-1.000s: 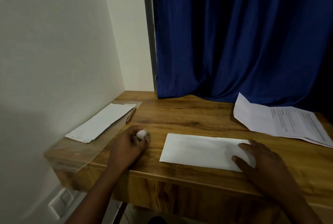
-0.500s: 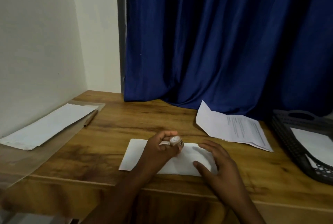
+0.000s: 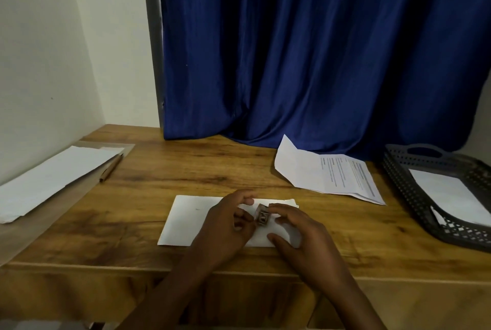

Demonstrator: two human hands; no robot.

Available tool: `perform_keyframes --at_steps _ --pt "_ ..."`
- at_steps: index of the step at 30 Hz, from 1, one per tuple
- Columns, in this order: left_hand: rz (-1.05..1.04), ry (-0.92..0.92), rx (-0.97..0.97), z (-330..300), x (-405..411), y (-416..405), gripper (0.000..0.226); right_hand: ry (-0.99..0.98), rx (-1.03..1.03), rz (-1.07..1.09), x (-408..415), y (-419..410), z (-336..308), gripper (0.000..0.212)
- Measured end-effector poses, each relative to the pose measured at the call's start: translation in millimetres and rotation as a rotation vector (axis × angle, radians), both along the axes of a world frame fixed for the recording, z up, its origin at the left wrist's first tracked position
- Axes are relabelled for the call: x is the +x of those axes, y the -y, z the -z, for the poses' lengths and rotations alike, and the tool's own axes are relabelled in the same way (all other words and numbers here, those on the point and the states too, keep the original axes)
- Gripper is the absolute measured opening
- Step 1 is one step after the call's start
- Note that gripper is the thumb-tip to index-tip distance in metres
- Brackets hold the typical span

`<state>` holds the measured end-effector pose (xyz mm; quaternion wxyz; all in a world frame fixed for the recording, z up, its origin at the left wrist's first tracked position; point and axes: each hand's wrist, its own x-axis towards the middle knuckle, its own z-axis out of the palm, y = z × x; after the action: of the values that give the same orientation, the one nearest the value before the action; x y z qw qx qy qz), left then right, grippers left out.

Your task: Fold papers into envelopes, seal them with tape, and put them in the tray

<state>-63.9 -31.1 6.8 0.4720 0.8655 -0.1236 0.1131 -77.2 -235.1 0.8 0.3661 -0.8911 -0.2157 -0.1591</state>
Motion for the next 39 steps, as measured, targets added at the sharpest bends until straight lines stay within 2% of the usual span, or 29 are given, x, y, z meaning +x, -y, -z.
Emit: perform_keyframes --at_steps 2,8,12,19,25,31,39 --pt "0.015 -0.003 0.029 0.3 -0.7 0.8 0.056 0.002 0.017 0.014 -0.2 0.5 -0.1 0.049" --pt "0.028 -0.018 0.114 -0.4 -3.2 3.6 0.043 -0.011 0.109 0.042 0.2 -0.3 -0.1 0.049" --pt "0.042 0.025 0.136 0.9 -4.5 5.0 0.037 0.048 0.152 -0.01 0.4 -0.2 -0.5 0.035" --pt "0.09 0.07 0.186 2.7 -5.6 6.2 0.036 -0.012 0.296 -0.007 3.0 2.4 2.3 0.018" --pt "0.044 0.079 0.184 3.2 -4.5 7.4 0.03 -0.097 0.4 0.019 2.6 4.8 0.0 0.012" --pt "0.034 0.06 0.138 3.6 -3.7 6.3 0.028 -0.101 0.441 0.034 1.7 6.3 -2.0 0.009" --pt "0.042 0.05 0.197 0.3 -7.0 7.1 0.026 -0.151 0.471 0.025 1.3 6.7 -3.4 0.01"
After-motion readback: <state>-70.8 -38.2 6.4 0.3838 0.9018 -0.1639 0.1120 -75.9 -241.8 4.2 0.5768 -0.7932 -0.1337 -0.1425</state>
